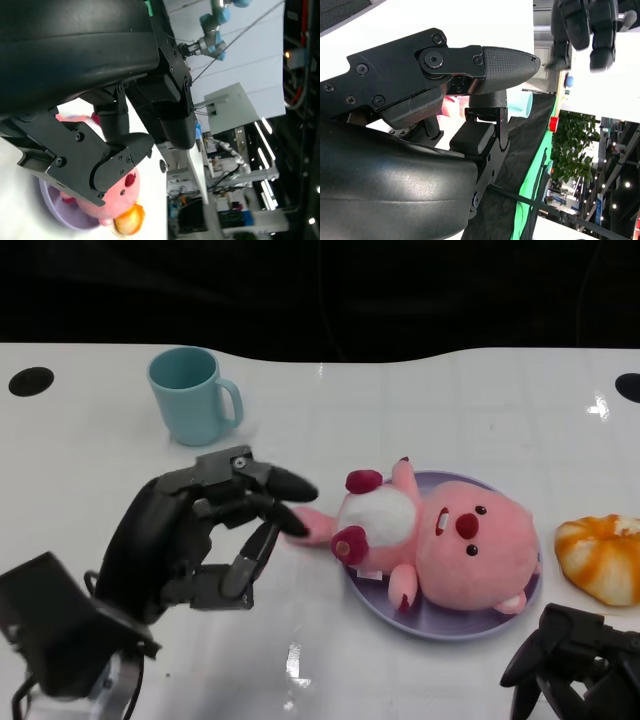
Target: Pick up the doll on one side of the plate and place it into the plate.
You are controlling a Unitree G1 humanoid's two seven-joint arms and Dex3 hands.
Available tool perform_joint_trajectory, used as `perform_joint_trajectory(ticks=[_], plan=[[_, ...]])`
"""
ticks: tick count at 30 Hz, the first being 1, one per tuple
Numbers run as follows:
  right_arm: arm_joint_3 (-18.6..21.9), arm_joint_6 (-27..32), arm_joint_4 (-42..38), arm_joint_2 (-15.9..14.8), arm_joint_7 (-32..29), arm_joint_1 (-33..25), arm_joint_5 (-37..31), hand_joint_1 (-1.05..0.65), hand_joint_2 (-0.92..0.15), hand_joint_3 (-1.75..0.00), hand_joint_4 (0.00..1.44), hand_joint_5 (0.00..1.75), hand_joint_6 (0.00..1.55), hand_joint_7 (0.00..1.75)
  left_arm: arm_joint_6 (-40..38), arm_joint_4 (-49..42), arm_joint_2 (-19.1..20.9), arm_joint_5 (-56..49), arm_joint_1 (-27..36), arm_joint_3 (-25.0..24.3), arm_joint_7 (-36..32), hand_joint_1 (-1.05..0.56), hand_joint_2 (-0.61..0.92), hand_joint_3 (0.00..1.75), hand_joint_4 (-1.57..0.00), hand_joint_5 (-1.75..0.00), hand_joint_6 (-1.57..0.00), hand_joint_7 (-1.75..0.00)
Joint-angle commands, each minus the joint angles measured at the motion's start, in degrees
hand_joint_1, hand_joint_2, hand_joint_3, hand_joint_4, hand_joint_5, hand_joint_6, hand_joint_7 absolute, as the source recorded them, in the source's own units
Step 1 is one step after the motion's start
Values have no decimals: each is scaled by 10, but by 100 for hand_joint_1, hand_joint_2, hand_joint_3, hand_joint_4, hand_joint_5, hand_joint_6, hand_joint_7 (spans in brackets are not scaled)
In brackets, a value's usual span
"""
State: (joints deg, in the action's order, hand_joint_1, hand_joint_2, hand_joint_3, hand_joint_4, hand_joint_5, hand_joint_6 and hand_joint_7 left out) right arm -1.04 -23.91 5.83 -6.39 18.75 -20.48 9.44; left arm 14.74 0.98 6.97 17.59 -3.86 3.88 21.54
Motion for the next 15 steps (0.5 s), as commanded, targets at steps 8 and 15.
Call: perform_joint_trajectory(ticks=[8,15], plan=[[3,9,19,-4,-1,-7,4,-75,-92,-47,80,157,79,125,-137,122,4,78,97,-8,8,-13,55,121,-80,-168,-73,-152],[-2,14,32,-2,-5,-13,-1,-74,-92,-47,80,157,79,125,-269,208,13,132,139,-18,-13,-13,49,129,-84,-174,-73,-158]])
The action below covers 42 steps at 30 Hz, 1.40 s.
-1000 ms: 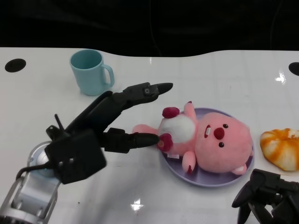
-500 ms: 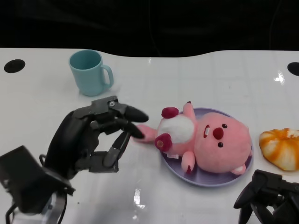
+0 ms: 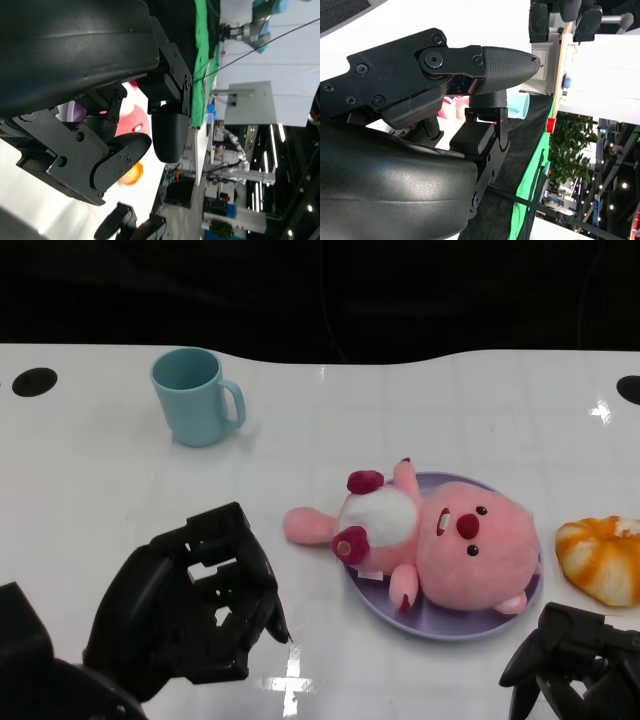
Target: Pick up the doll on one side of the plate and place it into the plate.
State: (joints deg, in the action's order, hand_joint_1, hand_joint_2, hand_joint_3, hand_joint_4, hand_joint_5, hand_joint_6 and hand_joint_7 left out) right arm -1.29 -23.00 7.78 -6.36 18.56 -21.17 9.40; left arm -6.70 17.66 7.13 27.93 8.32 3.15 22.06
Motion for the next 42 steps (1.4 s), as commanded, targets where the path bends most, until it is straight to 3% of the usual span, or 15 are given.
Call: perform_joint_trajectory(ticks=[1,5,13,22,30,42], plan=[[0,5,14,-3,-4,-7,-1,-74,-92,-47,80,157,79,125,-80,58,12,39,24,-13,-29,-14,48,131,-84,-174,-73,-159],[0,8,18,-5,-3,-7,2,-73,-92,-47,80,158,78,126,-152,100,14,69,42,-23,-56,-17,42,137,-85,-175,-72,-162],[5,14,23,-8,-1,-8,7,-71,-90,-49,80,158,78,126,-184,78,-3,79,41,-30,-56,-21,39,144,-87,-175,-69,-170],[5,9,17,-6,-1,-7,3,-71,-89,-50,79,159,77,128,-176,28,2,73,37,-36,-30,-20,38,140,-87,-175,-69,-171],[5,1,6,-4,-2,-4,0,-69,-82,-64,79,160,77,128,-163,3,2,53,33,-39,-16,-18,37,142,-86,-175,-69,-171],[7,-15,-11,-3,-2,2,1,-68,-78,-70,80,159,77,129,-161,-11,-2,46,34,-36,-12,-17,33,149,-87,-175,-70,-172]])
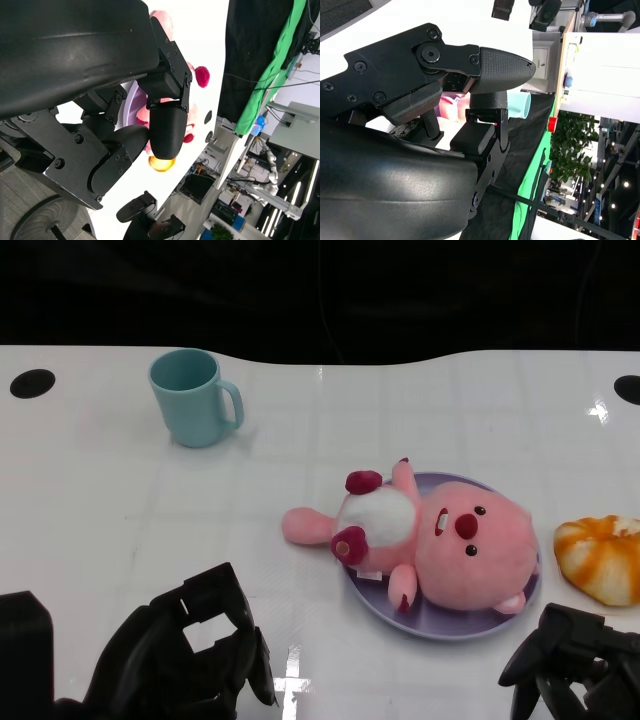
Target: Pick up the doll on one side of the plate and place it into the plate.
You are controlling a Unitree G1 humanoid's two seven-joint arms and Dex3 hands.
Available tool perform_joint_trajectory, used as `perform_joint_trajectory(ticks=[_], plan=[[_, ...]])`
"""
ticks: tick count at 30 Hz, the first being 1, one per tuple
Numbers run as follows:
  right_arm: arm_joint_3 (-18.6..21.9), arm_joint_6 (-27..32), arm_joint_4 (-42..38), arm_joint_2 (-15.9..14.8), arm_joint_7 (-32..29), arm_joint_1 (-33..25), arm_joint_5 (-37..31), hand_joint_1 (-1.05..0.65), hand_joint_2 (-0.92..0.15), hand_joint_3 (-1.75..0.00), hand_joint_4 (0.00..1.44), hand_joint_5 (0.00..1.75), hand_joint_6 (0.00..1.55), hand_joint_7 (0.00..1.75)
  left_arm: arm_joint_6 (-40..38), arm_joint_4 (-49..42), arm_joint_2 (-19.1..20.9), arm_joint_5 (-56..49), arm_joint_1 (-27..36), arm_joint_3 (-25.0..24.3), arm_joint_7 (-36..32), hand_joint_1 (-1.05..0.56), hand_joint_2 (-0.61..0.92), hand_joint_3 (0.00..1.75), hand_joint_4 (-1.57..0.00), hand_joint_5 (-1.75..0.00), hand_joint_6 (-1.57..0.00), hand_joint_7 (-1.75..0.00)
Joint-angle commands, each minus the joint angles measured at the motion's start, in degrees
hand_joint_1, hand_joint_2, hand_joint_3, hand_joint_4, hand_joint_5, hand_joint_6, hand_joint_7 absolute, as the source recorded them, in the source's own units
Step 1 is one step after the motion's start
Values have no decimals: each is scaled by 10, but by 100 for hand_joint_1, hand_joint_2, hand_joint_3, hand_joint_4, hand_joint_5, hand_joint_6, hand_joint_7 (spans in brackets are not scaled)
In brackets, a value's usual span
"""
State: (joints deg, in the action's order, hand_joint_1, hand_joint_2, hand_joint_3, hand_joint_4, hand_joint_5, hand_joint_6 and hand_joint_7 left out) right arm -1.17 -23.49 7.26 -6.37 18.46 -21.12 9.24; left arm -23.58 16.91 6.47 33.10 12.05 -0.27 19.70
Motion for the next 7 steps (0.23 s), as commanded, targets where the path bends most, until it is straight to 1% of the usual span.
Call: perform_joint_trajectory(ticks=[1,4,7], plan=[[6,-10,-6,-3,-1,2,2,-68,-78,-70,81,159,77,129,9,-4,5,-6,-4,-2,13,-17,33,150,-87,-175,-70,-172],[5,-17,-12,-1,-3,5,-3,-68,-77,-72,81,160,77,131,13,-10,5,-7,-5,-5,19,-16,33,150,-88,-175,-70,-172],[5,-20,-15,-1,-4,6,-7,-67,-72,-80,80,161,77,132,14,-11,6,-7,-5,-6,20,-16,33,150,-88,-175,-70,-172]])
